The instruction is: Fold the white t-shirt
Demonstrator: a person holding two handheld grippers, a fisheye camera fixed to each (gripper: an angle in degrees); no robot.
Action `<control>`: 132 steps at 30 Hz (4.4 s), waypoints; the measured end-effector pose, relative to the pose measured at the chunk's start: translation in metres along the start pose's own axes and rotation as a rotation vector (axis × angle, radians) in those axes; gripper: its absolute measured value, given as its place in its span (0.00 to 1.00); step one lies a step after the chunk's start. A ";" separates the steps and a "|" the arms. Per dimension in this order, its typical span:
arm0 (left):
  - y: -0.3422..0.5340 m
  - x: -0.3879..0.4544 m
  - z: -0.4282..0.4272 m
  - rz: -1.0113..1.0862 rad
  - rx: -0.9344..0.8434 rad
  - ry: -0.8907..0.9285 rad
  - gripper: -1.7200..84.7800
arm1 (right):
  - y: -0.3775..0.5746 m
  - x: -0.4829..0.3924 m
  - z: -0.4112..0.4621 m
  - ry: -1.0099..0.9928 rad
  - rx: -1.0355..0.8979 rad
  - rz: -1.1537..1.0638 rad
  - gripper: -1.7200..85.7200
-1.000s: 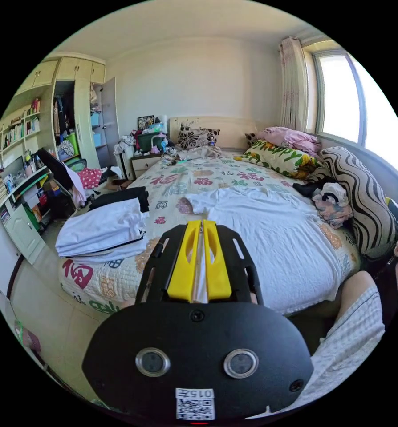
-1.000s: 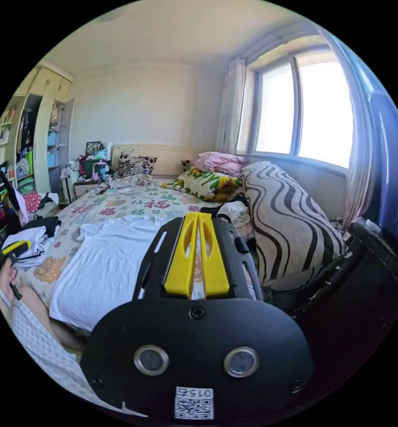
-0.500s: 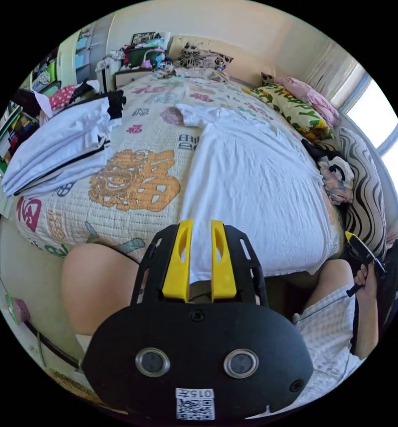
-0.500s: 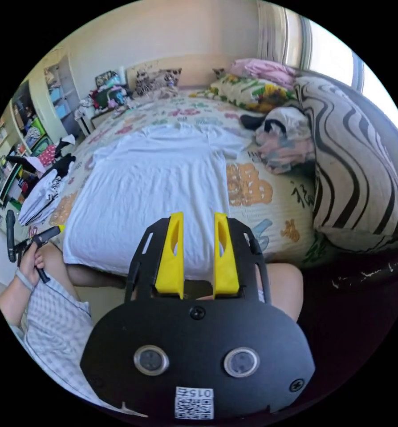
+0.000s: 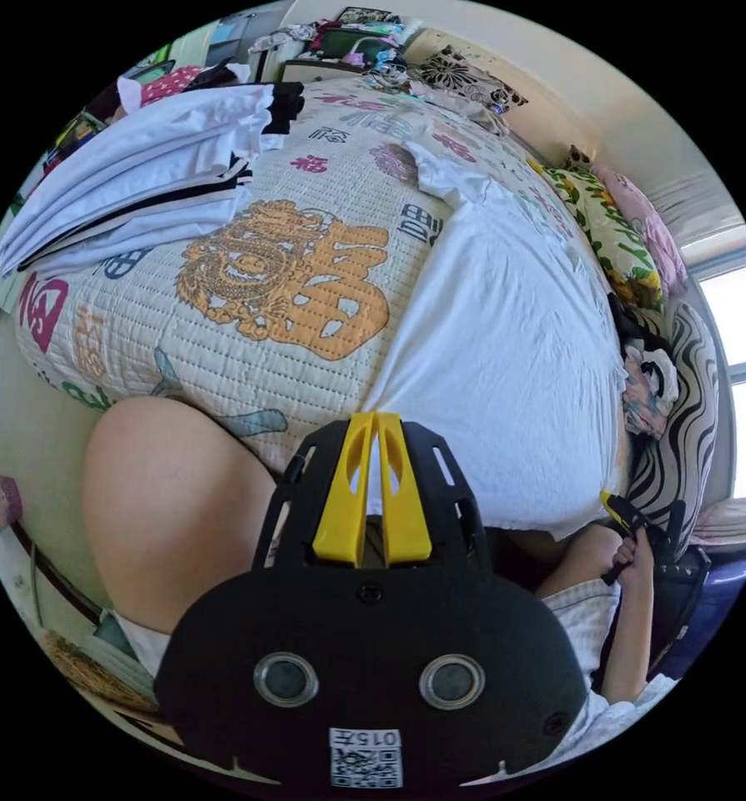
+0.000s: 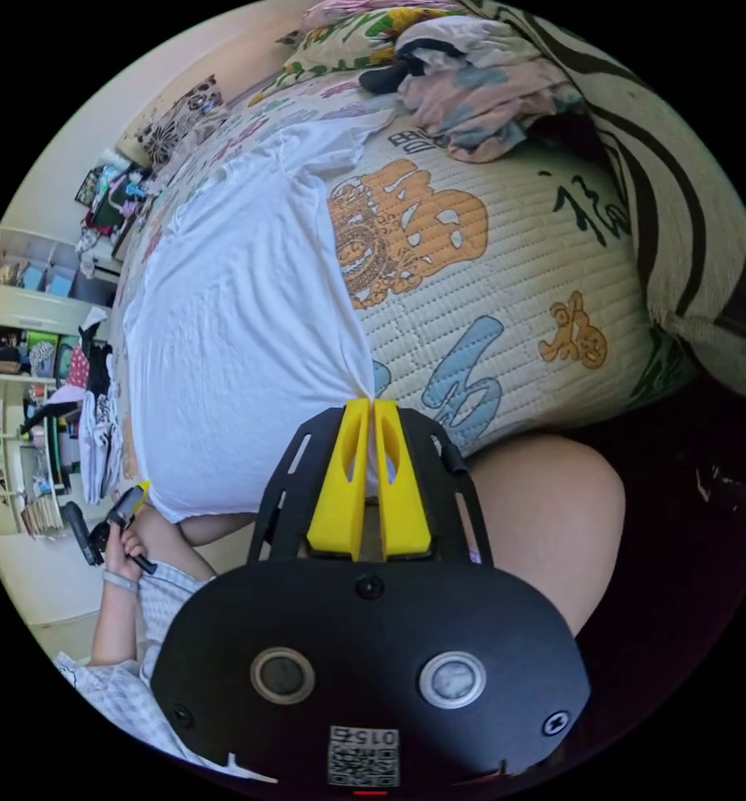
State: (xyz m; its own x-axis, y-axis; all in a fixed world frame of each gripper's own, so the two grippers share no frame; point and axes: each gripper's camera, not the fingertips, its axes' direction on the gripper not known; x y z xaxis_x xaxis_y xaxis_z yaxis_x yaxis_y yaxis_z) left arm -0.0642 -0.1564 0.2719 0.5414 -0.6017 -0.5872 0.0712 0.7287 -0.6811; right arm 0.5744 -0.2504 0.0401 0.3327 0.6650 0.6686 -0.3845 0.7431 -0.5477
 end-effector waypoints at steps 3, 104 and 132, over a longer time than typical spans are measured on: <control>-0.010 0.011 0.006 -0.009 -0.024 0.008 0.04 | -0.013 0.005 -0.005 -0.010 -0.008 -0.023 0.02; -0.346 0.453 0.147 0.649 0.107 0.055 0.02 | -0.287 -0.113 0.014 -0.097 0.212 -0.709 0.04; -0.359 0.486 0.151 0.785 0.078 0.014 0.08 | -0.306 -0.121 0.046 -0.429 -0.129 -0.768 0.07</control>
State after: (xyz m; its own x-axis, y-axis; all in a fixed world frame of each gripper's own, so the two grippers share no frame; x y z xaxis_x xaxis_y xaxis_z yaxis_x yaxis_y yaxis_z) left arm 0.2995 -0.6606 0.2971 0.4474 0.0949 -0.8893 -0.2688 0.9626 -0.0325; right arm 0.6125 -0.5617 0.1496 0.0981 -0.0863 0.9914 -0.0797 0.9923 0.0942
